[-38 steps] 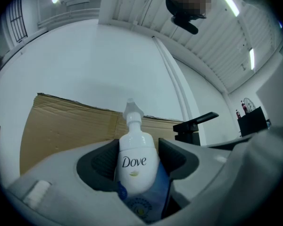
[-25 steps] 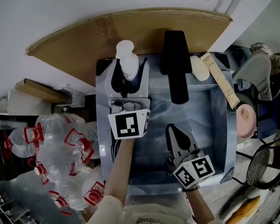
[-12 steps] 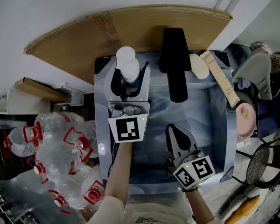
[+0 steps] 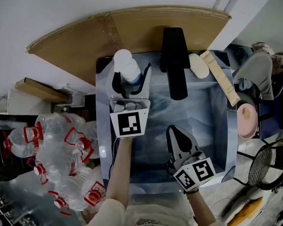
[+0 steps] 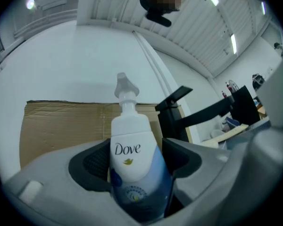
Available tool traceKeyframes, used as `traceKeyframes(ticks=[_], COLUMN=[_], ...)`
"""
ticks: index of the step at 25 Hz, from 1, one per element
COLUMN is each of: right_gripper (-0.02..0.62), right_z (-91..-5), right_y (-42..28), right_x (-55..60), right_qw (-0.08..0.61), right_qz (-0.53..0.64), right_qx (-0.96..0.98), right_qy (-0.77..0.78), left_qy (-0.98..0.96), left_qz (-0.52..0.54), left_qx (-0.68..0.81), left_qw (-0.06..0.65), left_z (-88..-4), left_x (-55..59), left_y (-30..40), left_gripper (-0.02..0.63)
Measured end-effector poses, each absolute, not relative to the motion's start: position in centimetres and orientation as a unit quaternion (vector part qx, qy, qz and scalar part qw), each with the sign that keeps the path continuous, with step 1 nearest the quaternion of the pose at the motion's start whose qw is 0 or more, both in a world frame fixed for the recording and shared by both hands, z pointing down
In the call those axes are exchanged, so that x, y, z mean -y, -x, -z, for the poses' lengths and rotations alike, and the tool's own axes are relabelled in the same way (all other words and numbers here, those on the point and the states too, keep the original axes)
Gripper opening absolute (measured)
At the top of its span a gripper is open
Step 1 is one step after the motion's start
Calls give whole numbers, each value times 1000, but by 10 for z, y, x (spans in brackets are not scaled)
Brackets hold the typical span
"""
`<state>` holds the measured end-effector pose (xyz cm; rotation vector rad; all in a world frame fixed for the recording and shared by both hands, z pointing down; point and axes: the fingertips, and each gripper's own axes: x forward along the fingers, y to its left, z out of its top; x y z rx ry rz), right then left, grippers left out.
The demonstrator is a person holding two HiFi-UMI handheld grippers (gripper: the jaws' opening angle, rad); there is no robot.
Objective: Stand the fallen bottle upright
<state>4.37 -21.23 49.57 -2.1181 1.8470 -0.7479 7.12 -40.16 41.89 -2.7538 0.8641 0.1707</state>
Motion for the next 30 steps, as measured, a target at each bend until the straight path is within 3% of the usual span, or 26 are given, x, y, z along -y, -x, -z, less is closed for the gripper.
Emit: traceKeyframes(ticks=[5,19,22,30], right_gripper=[5,5,4,5], right_z=[-487,-438,-428,-396], right_y=[-47,-43,-42,-48], right_x=[210,211,208,195], right_qw=[117,120,120,107], right_qz=[247,199,191,159], right_qx=[-632,-661,-667,-685], right_qy=[725,714,710,703], left_qy=[953,952,950,949], left_qz=[-27,19,26,50], left_qx=[-288,-295,-304,-308], left_qw=[90,74,66,39], left_z=[-422,-405,-402,-394], left_x=[404,369,360,323], left_y=[-72,-23,-14,7], left_gripper=[350,342,240,114])
